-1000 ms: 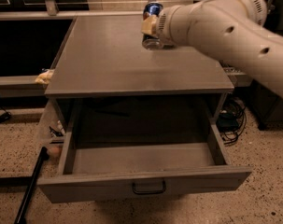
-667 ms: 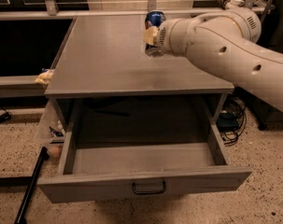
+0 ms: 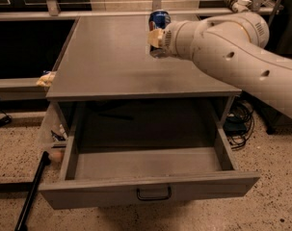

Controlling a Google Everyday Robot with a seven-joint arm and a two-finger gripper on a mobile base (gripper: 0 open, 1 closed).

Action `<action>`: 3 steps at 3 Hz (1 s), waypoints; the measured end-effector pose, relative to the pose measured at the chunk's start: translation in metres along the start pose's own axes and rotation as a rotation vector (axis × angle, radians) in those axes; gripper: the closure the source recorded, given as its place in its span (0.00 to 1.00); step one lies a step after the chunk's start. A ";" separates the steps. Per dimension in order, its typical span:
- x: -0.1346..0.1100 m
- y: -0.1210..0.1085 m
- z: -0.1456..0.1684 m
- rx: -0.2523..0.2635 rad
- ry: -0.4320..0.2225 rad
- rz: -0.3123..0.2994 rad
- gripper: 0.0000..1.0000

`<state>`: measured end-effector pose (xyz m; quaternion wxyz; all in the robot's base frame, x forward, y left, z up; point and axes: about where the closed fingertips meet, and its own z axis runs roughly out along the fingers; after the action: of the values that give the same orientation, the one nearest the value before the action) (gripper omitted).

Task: Pick pepsi can from top drawer and place on counter

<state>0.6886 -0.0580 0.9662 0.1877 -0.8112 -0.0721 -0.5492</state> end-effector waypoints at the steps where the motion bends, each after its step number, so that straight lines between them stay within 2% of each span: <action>1: -0.015 0.020 0.016 0.078 0.098 0.015 1.00; 2: 0.007 0.080 0.013 0.083 0.297 0.016 1.00; 3: -0.010 0.115 0.011 0.063 0.316 0.025 1.00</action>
Offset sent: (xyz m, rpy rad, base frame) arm 0.0335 -0.0270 -0.0569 0.3843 -0.4847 0.4334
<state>0.7312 -0.1582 0.9272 0.2286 -0.7093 -0.0487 -0.6650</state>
